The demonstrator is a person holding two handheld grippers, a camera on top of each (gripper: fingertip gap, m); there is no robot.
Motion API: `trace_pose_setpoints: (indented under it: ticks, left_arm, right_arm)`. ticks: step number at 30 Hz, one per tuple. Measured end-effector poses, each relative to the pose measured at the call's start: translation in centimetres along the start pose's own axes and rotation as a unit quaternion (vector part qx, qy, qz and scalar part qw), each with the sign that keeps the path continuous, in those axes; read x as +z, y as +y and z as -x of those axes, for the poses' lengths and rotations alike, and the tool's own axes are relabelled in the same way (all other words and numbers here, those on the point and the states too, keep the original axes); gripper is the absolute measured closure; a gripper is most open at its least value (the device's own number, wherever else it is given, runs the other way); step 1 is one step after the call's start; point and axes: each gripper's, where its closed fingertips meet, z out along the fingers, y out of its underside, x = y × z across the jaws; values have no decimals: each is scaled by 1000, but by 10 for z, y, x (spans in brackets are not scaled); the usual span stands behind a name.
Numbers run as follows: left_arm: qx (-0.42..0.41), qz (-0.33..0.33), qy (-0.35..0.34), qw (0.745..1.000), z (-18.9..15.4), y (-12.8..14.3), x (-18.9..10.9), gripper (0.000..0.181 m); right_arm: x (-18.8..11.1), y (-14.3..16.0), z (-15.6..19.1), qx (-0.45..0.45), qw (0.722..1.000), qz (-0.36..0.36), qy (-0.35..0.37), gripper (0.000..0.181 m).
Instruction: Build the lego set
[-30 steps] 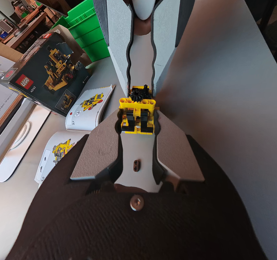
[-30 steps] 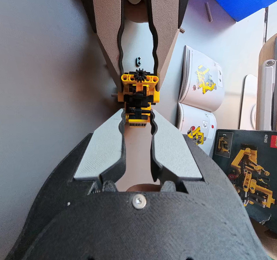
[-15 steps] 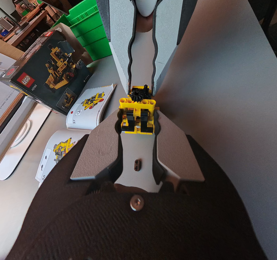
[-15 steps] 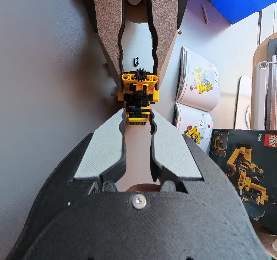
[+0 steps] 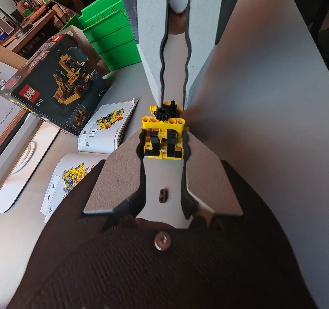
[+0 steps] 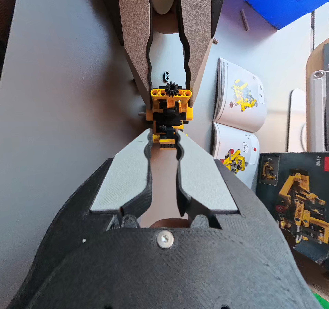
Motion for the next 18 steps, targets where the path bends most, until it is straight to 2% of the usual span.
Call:
trace_pose_setpoints:
  ticks: [8, 13, 18]
  left_arm:
    - [-26, 6, 7, 1000, 2, 2, 0, 142]
    - [-76, 16, 24, 997, 4, 5, 0, 141]
    - [-175, 30, 68, 982, 5, 13, -1, 142]
  right_arm:
    - [2, 0, -2, 23, 1000, -8, 1, 175]
    - [1, 1, -5, 46, 999, -17, -3, 161]
    - [5, 5, -4, 52, 999, -13, -7, 160]
